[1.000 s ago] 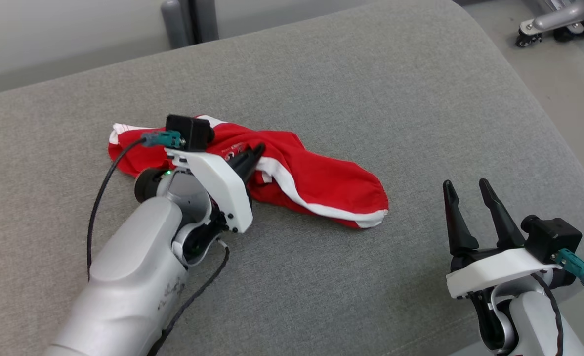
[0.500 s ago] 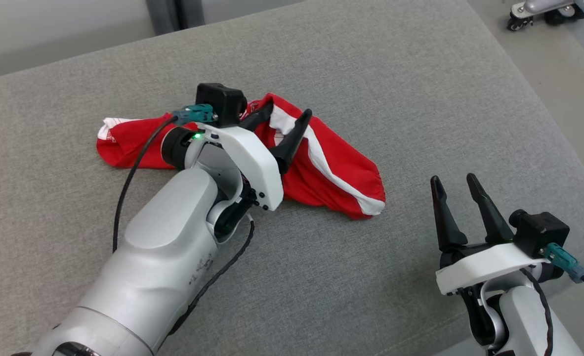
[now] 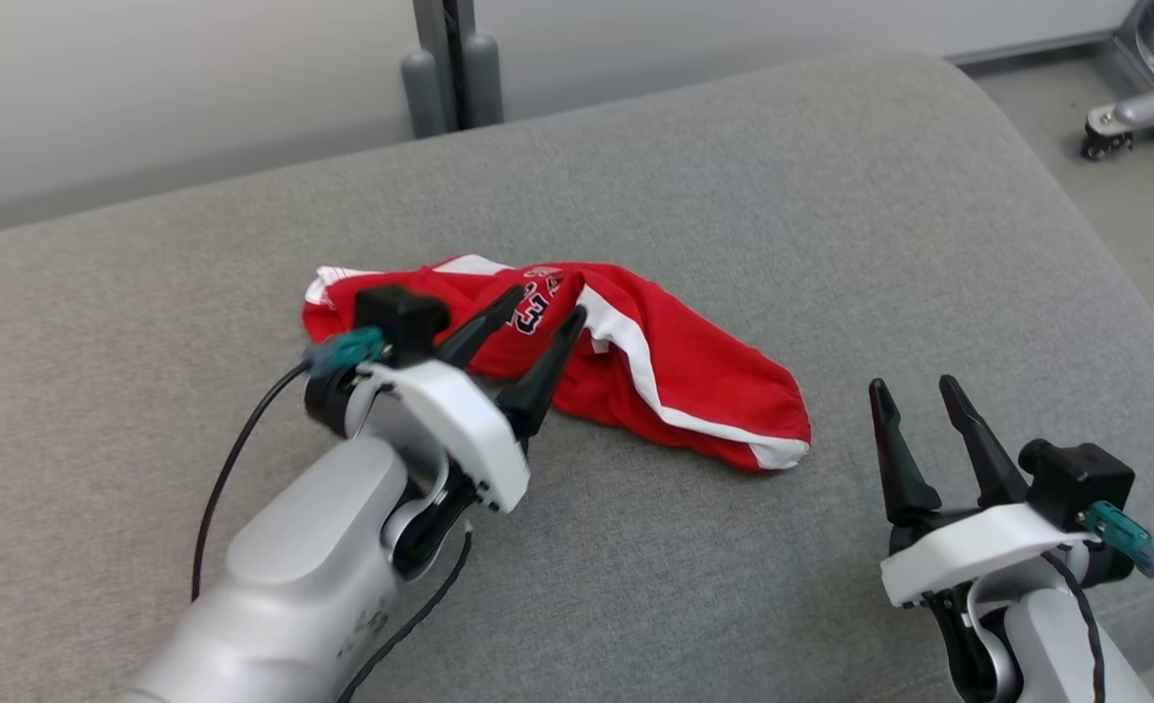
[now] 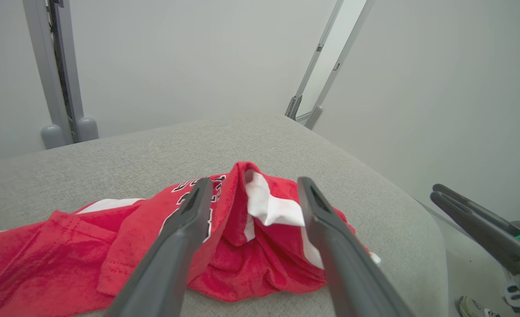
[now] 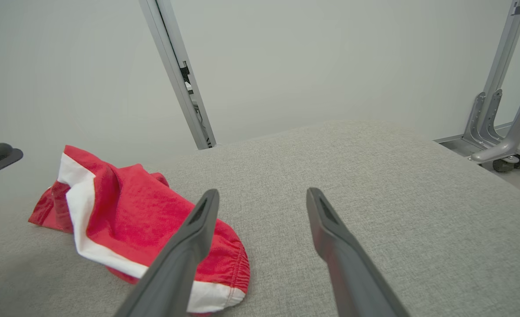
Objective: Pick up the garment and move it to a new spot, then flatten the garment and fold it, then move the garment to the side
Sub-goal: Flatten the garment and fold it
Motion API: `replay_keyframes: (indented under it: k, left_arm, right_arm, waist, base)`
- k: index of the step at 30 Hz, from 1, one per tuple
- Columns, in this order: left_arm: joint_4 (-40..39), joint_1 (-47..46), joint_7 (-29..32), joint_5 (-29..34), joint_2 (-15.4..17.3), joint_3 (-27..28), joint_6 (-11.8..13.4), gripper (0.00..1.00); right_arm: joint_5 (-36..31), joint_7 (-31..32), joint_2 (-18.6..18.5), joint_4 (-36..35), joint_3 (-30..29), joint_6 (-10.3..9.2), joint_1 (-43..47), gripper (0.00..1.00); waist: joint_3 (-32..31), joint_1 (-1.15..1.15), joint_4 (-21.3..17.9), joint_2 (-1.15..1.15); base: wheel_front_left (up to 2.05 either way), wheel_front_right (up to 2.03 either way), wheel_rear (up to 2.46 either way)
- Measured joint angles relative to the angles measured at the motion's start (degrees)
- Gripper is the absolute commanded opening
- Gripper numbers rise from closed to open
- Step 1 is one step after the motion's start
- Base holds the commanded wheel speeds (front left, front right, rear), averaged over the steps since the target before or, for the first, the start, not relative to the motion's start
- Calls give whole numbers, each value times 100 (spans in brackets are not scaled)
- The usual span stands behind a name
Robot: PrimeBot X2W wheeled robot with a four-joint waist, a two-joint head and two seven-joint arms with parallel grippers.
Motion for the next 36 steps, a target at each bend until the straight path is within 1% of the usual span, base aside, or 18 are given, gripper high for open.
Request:
replay_keyframes:
  k: [3,6,12,18,21,27,34,36]
  left_arm:
    - [-138,286,-145,-10,175,42,22,100]
    - [-259,600,-194,47,300,-23,142,100]
    - [-444,1053,-191,-24,321,-78,246,100]
    - [-560,1099,-13,-133,289,-98,312,100]
    - [-428,1066,192,-229,242,-96,293,100]
    - [77,762,621,-593,66,-21,143,100]
    - [590,336,896,-1124,-66,237,41,100]
    - [668,248,891,-1150,-86,240,33,100]
  right_arm:
    - [19,0,-45,12,-44,0,97,100]
    - [42,0,-88,12,-74,0,171,100]
    - [68,0,-82,-1,-42,0,202,100]
    - [68,0,-92,-20,-25,0,201,100]
    - [68,0,-89,-44,22,0,166,100]
    - [66,0,-40,-120,65,0,26,100]
    - [38,0,13,-236,-48,0,-59,100]
    - [31,0,32,-244,-71,0,-58,100]
  waist:
    - [-160,0,81,0]
    - [-261,0,169,0]
    - [-326,0,196,0]
    - [-287,0,154,0]
    - [-218,0,103,0]
    - [0,0,-85,0]
    - [271,0,-352,0]
    - [323,0,-408,0]
  base:
    - [0,0,0]
    - [0,0,0]
    - [0,0,0]
    - [0,0,0]
    - [0,0,0]
    - [0,0,0]
    - [0,0,0]
    - [0,0,0]
